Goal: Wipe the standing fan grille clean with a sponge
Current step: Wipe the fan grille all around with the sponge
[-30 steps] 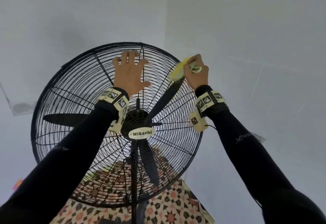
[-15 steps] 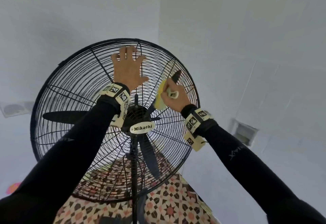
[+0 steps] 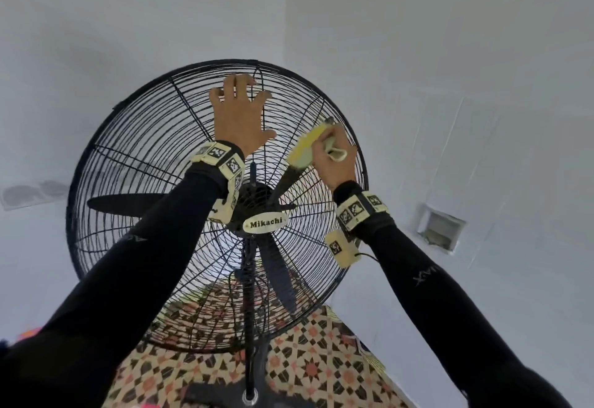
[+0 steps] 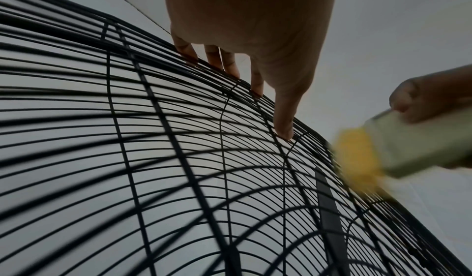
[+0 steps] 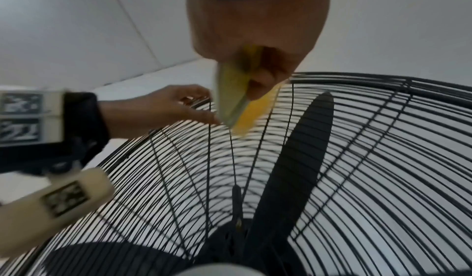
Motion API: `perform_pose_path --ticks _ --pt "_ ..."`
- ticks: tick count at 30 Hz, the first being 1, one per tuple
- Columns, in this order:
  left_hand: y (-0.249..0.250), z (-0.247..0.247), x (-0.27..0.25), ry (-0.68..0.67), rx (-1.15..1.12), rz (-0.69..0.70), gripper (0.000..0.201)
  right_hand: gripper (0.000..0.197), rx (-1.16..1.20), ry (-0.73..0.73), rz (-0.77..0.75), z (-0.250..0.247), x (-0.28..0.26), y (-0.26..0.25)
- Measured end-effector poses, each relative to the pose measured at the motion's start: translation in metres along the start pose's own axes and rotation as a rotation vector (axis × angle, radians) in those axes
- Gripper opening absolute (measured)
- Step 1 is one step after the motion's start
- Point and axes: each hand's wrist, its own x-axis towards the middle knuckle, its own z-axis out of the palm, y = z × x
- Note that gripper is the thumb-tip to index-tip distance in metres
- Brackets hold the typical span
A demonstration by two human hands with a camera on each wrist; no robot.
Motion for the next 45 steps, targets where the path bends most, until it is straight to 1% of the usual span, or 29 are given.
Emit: perform_pose_path --ticks 1,2,5,6,7,8,10,11,12,13,16,17,18,21,22,23,26,27,28,31,32,33,36,37,39,41,42,43,45 --pt "0.001 0.0 0.0 -0.006 0.001 0.0 0.078 0.01 -0.014 0.041 -0.014 0.001 -0.001 -0.001" --pt "0.001 0.0 0.0 -0.01 -0.002 -0.002 0.077 0.012 -0.023 -0.023 -0.027 0.007 -0.009 0.0" --pt "-0.002 0.0 0.0 -0.01 -0.027 -0.004 0.077 0.019 -0.067 -0.461 -0.105 0.019 -0.052 0.003" --pt "-0.003 -0.001 0.0 -0.011 -0.029 -0.007 0.077 0.022 -0.066 -0.562 -0.107 0.019 -0.061 0.003" --pt "-0.004 -0.002 0.0 -0.012 -0.027 -0.007 0.076 0.024 -0.049 -0.579 -0.08 0.016 -0.062 0.001" --pt "-0.004 -0.002 -0.001 -0.013 -0.026 -0.004 0.076 0.025 -0.016 -0.51 -0.028 0.014 -0.058 -0.002" --pt "-0.002 -0.003 -0.001 -0.014 -0.024 0.005 0.075 0.016 0.005 -0.211 0.027 0.011 -0.047 -0.005" --pt "0.0 -0.003 -0.002 -0.015 -0.026 0.006 0.075 0.012 0.002 -0.094 0.018 0.013 -0.045 -0.004" --pt "0.001 -0.003 -0.002 -0.017 -0.03 0.006 0.075 0.012 -0.014 -0.059 -0.008 0.018 -0.049 -0.002" --pt "0.001 -0.004 -0.001 -0.019 -0.035 0.005 0.075 0.012 -0.027 -0.11 -0.046 0.025 -0.059 0.002" --pt "-0.003 -0.004 0.0 -0.023 -0.042 -0.006 0.075 0.014 -0.07 -0.478 -0.143 0.039 -0.095 0.01" --pt "-0.005 -0.004 -0.001 -0.025 -0.039 -0.006 0.075 0.016 -0.09 -0.525 -0.143 0.037 -0.096 0.01" --pt "-0.006 -0.004 -0.001 -0.026 -0.038 -0.003 0.074 0.017 -0.084 -0.497 -0.128 0.033 -0.09 0.006" --pt "-0.008 -0.003 -0.004 -0.015 -0.036 0.024 0.074 0.013 -0.078 -0.146 -0.075 0.022 -0.063 -0.005" --pt "-0.007 -0.003 -0.004 -0.01 -0.033 0.029 0.074 0.012 -0.082 -0.088 -0.081 0.023 -0.061 -0.004" --pt "-0.006 -0.003 -0.003 -0.005 -0.033 0.027 0.074 0.012 -0.075 -0.108 -0.101 0.027 -0.065 -0.004" --pt "-0.007 -0.003 -0.001 -0.019 -0.03 0.016 0.074 0.016 -0.104 -0.444 -0.153 0.038 -0.095 0.007" --pt "-0.009 -0.002 -0.001 -0.021 -0.024 0.013 0.074 0.016 -0.124 -0.504 -0.158 0.037 -0.099 0.009" --pt "-0.01 -0.002 -0.002 -0.021 -0.022 0.014 0.074 0.017 -0.109 -0.487 -0.142 0.033 -0.097 0.008" --pt "-0.007 -0.002 -0.002 -0.021 -0.021 0.024 0.075 0.014 -0.107 -0.177 -0.069 0.027 -0.08 0.006" --pt "-0.005 -0.002 -0.002 -0.027 -0.02 0.023 0.075 0.012 -0.14 -0.145 -0.057 0.029 -0.079 0.006" --pt "-0.004 -0.003 -0.001 -0.032 -0.018 0.019 0.074 0.012 -0.157 -0.179 -0.081 0.034 -0.083 0.004" --pt "-0.005 -0.004 -0.001 -0.03 -0.016 0.007 0.074 0.015 -0.057 -0.404 -0.196 0.048 -0.102 -0.007" --pt "-0.006 -0.004 -0.001 -0.026 -0.02 0.008 0.074 0.016 -0.03 -0.415 -0.184 0.048 -0.102 -0.009" --pt "-0.008 -0.004 -0.002 -0.031 -0.017 0.02 0.075 0.013 -0.056 -0.314 -0.079 0.046 -0.093 -0.009" --pt "-0.009 -0.006 -0.003 -0.034 -0.005 0.021 0.075 0.013 -0.299 -0.189 -0.034 0.047 -0.087 -0.004" --pt "-0.008 -0.006 -0.002 -0.036 -0.003 0.019 0.074 0.016 -0.418 -0.192 -0.065 0.051 -0.088 -0.004" --pt "-0.008 -0.007 -0.002 -0.043 -0.005 0.014 0.074 0.018 -0.471 -0.237 -0.119 0.056 -0.09 -0.007" --pt "-0.007 -0.007 -0.001 -0.055 -0.023 0.0 0.074 0.016 -0.376 -0.365 -0.233 0.061 -0.093 -0.011"
